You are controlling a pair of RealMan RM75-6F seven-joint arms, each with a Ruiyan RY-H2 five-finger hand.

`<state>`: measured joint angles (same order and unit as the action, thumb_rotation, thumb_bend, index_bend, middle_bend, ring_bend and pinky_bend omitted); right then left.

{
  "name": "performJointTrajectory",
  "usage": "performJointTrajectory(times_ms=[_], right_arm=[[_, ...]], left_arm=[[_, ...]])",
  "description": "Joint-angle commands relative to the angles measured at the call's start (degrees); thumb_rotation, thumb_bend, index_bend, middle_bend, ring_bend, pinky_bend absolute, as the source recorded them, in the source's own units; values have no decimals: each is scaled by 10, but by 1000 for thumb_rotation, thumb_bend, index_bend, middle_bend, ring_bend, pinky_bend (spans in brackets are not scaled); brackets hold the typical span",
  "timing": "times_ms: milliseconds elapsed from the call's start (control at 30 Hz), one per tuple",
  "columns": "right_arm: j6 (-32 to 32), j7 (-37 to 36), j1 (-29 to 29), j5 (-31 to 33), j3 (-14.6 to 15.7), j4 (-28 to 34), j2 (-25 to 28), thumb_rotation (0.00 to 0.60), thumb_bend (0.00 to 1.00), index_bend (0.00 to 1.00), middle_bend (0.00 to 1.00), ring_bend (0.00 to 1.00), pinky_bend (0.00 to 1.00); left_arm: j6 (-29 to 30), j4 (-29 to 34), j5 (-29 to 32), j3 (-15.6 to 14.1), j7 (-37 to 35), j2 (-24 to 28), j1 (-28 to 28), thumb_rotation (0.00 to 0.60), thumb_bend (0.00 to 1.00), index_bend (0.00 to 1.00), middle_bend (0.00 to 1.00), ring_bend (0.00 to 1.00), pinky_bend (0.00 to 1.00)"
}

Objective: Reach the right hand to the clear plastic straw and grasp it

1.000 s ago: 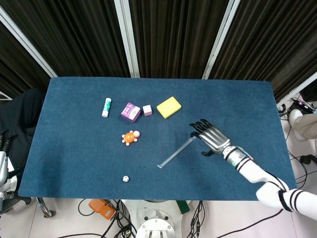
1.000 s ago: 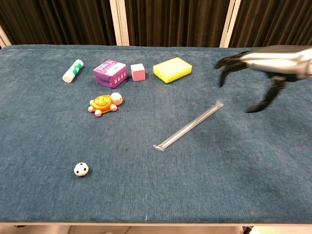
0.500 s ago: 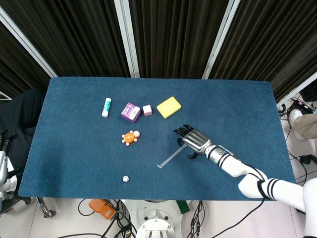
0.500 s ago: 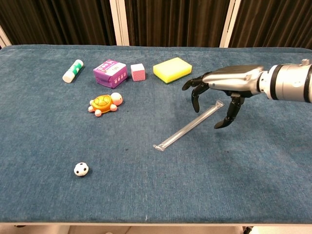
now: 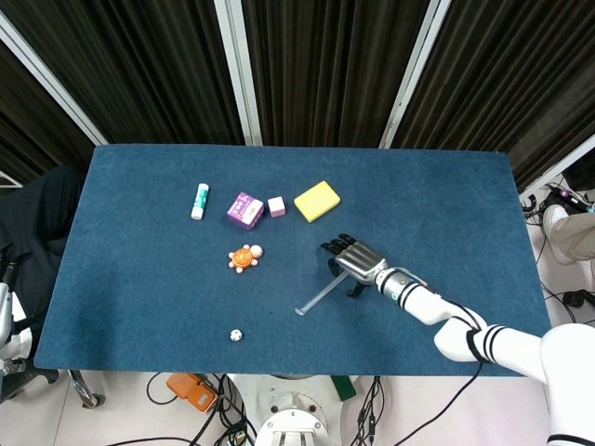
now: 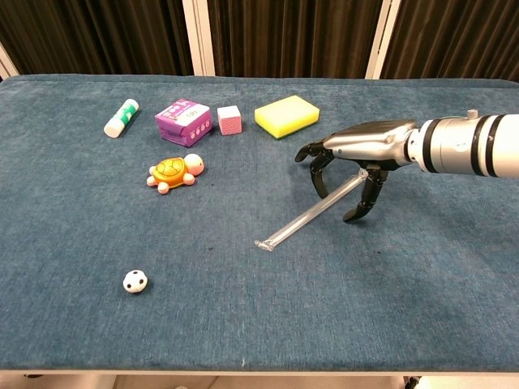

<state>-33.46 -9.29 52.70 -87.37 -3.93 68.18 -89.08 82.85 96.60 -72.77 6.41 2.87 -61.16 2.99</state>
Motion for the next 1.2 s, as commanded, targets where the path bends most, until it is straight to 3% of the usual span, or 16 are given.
performJointTrajectory(times_ms=[33,300,567,767,1200], right_arm=[[1,-4,4,1,3,-6,-4,600,339,527,107,117,87],[-4,-17,12,0,10,-19,-11,600,408,553,107,118,87],[-28,-26,14,-6,13,-30,-17,600,540,631,107,130,94],[-45,-30,14,-7,12,-20,-7,600,569,664,107,137,108],[-183,-46,-13,10,-53,39,47,600,584,674,107,147,119]], left_arm=[[-1,0,1,0,0,1,0,600,325,146,0,15,92],[-4,1,3,0,-5,1,1,600,324,146,0,14,92],[-5,3,6,1,-7,2,0,600,324,146,0,15,92],[-6,4,7,1,-5,3,0,600,324,146,0,14,92],[-5,6,7,0,-2,3,0,600,324,146,0,14,92]])
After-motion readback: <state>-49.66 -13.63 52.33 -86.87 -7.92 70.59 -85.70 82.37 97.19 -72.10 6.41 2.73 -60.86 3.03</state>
